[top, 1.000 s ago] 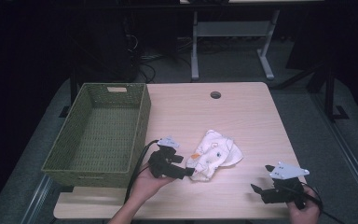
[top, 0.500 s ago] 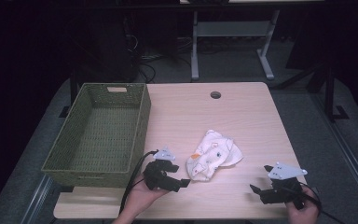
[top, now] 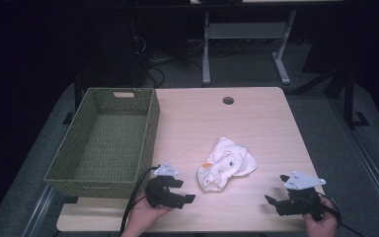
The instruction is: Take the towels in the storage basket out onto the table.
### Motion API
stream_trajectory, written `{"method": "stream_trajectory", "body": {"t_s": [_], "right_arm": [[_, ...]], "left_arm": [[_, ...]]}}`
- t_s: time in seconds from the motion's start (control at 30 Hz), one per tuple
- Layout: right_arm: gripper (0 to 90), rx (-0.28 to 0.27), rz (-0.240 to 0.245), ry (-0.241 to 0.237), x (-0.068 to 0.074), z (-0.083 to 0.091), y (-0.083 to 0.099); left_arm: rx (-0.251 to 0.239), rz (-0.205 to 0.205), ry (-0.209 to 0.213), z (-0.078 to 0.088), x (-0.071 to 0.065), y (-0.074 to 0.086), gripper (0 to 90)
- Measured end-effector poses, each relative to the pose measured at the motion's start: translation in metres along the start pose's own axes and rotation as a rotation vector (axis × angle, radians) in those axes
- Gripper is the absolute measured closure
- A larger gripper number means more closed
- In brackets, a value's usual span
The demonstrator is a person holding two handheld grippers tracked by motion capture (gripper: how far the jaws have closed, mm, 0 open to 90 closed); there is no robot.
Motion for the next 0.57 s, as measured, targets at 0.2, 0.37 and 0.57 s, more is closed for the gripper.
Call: {"method": "stream_trajectory", "body": {"t_s": [0.2,0.37,0.57], "right_arm": [[14.0,0.011,0.002,-0.009,-0.0014,-0.0017,0.0006],[14.0,0.016,0.013,-0.008,-0.0022,-0.0032,0.0010],[14.0,0.019,0.021,-0.014,-0.0020,-0.0034,0.0013]], "left_arm": [[0.009,-0.034,-0.032,-0.0056,-0.0011,0.0022,28.1],[0.002,-0.030,-0.031,-0.0089,-0.0005,0.0013,28.0],[-0.003,-0.010,-0.023,-0.0100,0.0033,0.0015,28.0]]}}
Point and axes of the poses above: each handheld gripper's, and its own axes: z roughly backward along the jaws, y roughly out of its underside, x roughly to its left, the point moved 3 cm from there along -z, roughly forward along the jaws, and after that the axes turned 8 degrees about x, right-handed, at the moved point
